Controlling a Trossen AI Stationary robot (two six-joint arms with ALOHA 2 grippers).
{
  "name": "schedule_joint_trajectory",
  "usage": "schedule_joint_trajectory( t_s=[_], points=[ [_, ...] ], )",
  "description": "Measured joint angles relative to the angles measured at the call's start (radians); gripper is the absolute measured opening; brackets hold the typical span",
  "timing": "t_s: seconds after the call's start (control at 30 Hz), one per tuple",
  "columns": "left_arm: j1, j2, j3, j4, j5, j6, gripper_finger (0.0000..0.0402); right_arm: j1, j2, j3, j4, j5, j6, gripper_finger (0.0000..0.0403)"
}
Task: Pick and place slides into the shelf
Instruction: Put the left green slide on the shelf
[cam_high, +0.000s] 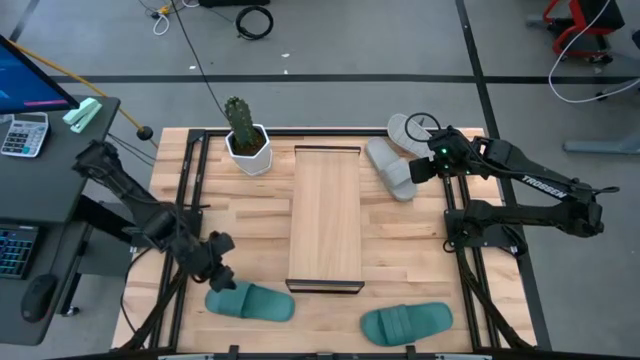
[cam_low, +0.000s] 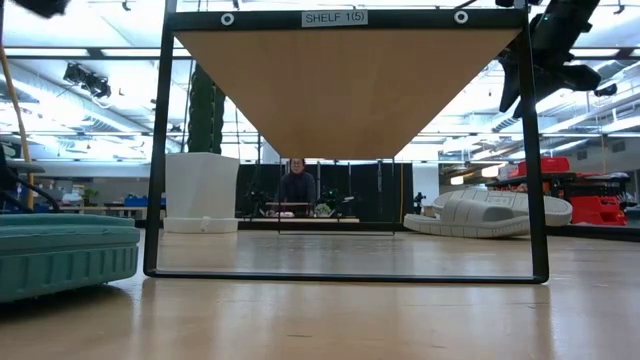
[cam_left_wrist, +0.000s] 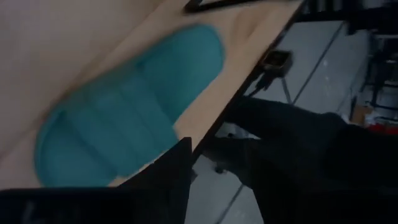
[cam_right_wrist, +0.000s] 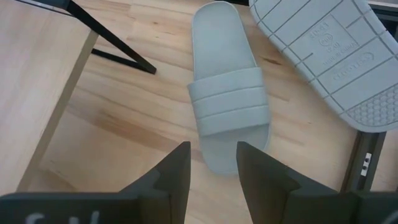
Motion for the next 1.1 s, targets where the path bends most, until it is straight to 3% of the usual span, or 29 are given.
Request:
schedule_joint_trajectory(
  t_s=[0.17, 0.47, 0.83, 1.1],
  points=[
    [-0.075, 0.002, -0.050, -0.008, -0.001, -0.187, 0.0167, 0.000, 0.000, 0.000, 0.000, 0.000, -0.001, 0.0137],
    [-0.146, 0.001, -0.120, 0.055, -0.004, -0.386, 0.0199, -0.001, 0.000, 0.000, 0.001, 0.001, -0.001, 0.0137],
    [-0.151, 0.002, -0.211, 0.113, -0.025, -0.393, 0.0273, 0.000, 0.000, 0.000, 0.001, 0.001, 0.009, 0.0137],
    [-0.154, 0.002, -0.267, 0.134, -0.021, -0.395, 0.0278, 0.000, 0.000, 0.000, 0.001, 0.000, 0.010, 0.0137]
  ],
)
